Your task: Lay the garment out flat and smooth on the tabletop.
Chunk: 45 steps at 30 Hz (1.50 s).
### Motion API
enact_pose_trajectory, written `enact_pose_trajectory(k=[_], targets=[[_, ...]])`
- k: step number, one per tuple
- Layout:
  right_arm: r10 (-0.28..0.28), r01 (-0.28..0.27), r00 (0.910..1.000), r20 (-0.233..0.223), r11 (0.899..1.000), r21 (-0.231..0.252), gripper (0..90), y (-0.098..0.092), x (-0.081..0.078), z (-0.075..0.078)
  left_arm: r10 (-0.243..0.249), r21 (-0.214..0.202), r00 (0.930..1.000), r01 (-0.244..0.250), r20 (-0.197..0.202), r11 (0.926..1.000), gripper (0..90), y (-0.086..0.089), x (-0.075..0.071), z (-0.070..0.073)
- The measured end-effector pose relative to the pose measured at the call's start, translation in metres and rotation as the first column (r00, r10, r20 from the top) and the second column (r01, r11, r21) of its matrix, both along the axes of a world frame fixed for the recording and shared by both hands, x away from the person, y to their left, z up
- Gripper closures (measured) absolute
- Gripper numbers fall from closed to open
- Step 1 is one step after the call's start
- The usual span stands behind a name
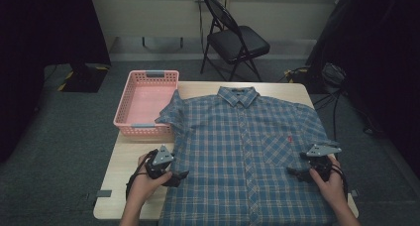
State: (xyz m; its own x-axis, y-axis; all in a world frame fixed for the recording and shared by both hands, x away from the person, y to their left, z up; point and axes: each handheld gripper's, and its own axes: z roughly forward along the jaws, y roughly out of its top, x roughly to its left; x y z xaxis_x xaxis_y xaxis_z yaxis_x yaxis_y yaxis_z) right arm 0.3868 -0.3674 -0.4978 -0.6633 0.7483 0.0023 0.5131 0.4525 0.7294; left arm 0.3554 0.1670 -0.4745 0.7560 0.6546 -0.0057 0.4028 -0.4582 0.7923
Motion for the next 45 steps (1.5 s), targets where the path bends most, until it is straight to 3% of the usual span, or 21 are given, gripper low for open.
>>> enact_pose_trajectory(k=[45], targets=[[0.001, -0.001, 1.0, 0.0, 1.0, 0.001, 11.0, 0.0, 0.0, 0.0, 0.084, 0.007, 0.996, -0.083, -0.031, 0.9965, 15.9, 0.046, -0.001, -0.014]])
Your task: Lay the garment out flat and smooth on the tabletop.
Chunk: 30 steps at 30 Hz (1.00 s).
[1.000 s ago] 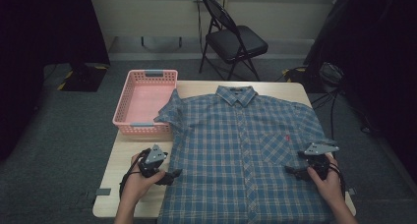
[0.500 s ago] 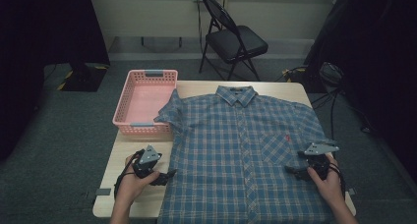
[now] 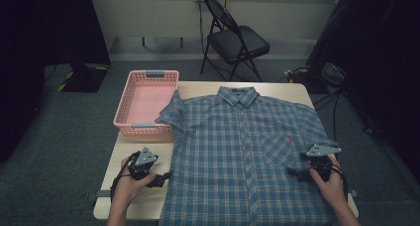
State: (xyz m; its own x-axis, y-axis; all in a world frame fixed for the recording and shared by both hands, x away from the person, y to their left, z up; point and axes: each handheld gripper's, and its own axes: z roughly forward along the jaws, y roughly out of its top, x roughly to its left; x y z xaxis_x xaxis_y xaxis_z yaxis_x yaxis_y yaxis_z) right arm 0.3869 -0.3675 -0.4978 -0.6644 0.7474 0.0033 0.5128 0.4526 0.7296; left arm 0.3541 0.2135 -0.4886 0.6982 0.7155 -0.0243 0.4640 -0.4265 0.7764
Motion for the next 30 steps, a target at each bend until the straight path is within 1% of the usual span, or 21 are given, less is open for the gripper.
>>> enact_pose_trajectory(k=[5, 7, 10, 16, 21, 27, 30], targets=[[0.0, 0.0, 1.0, 0.0, 1.0, 0.0, 11.0, 0.0, 0.0, 0.0, 0.008, 0.0, 0.9999, -0.008, -0.006, 1.0, 16.0, 0.004, 0.0, -0.002], [0.0, 0.0, 1.0, 0.0, 1.0, 0.0, 11.0, 0.0, 0.0, 0.0, 0.008, 0.014, 1.0, -0.008, -0.005, 0.9999, 16.0, 0.005, 0.0, -0.003], [0.001, -0.001, 1.0, 0.0, 1.0, 0.0, 11.0, 0.0, 0.0, 0.0, 0.01, 0.022, 0.9999, -0.01, -0.007, 0.9997, 16.0, 0.008, 0.0, -0.003], [0.0, 0.0, 1.0, 0.0, 1.0, 0.0, 11.0, 0.0, 0.0, 0.0, 0.012, 0.024, 0.9999, -0.011, -0.013, 0.9997, 15.9, 0.009, 0.0, -0.005], [0.001, -0.001, 1.0, 0.0, 1.0, 0.0, 11.0, 0.0, 0.0, 0.0, 0.011, 0.036, 0.9998, -0.011, -0.018, 0.9993, 16.0, 0.011, 0.0, -0.007], [0.0, 0.0, 1.0, 0.0, 1.0, 0.0, 11.0, 0.0, 0.0, 0.0, 0.016, 0.037, 0.9996, -0.015, -0.024, 0.9992, 16.0, 0.013, 0.0, -0.008], [0.001, -0.001, 1.0, 0.0, 1.0, -0.001, 11.0, 0.0, 0.0, 0.0, 0.015, 0.045, 0.9996, -0.014, -0.026, 0.9989, 16.0, 0.013, 0.0, -0.009]])
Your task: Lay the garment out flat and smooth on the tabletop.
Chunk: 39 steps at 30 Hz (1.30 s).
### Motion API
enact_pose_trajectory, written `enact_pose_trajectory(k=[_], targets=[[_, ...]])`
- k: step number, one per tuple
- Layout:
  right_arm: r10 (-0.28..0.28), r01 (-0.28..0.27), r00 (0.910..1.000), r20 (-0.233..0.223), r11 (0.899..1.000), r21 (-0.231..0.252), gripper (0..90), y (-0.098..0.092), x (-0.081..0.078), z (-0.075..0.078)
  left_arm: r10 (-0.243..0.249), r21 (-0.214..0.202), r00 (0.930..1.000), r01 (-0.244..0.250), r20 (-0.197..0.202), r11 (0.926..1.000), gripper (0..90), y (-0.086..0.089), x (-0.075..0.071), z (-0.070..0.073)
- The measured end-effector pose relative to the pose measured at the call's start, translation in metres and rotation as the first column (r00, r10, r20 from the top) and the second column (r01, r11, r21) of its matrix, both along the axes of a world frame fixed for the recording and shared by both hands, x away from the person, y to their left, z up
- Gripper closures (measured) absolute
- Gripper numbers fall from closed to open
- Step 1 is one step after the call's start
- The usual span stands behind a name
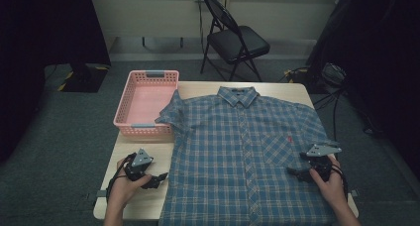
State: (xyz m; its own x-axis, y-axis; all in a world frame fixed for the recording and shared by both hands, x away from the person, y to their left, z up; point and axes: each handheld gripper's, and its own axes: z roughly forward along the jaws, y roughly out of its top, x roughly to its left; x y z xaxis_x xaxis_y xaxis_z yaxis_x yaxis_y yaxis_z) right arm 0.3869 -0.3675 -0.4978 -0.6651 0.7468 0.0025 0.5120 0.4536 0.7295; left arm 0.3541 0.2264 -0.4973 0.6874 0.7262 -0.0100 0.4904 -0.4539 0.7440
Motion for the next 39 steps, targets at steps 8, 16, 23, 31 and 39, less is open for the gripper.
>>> enact_pose_trajectory(k=[8, 16, 23, 31, 39], targets=[[-0.001, 0.001, 1.0, 0.0, 1.0, 0.001, 11.0, 0.0001, 0.0, 0.0, 0.0, 0.01, 1.0, 0.0, -0.005, 0.9999, 16.0, 0.0012, 0.0002, -0.0023], [0.0, 0.0, 1.0, 0.0, 1.0, 0.0, 11.0, 0.0, 0.0, 0.0, -0.001, 0.006, 1.0, 0.001, 0.0, 1.0, 15.2, 0.0028, -0.0001, -0.0033], [0.0, 0.0, 1.0, 0.0, 1.0, 0.0, 11.0, 0.0, -0.0001, 0.0, 0.002, 0.008, 1.0, -0.002, -0.001, 1.0, 14.5, 0.0033, 0.0, -0.0033], [0.0, 0.0, 1.0, 0.0, 1.0, 0.0, 11.0, 0.0001, -0.0001, 0.0, 0.003, 0.007, 1.0, -0.003, -0.002, 1.0, 14.3, 0.0035, -0.0001, -0.0034], [0.0, 0.0, 1.0, 0.0, 1.0, -0.001, 11.0, 0.0001, -0.0001, 0.0, 0.005, 0.005, 1.0, -0.004, -0.004, 1.0, 14.3, 0.0033, -0.0002, -0.0035]])
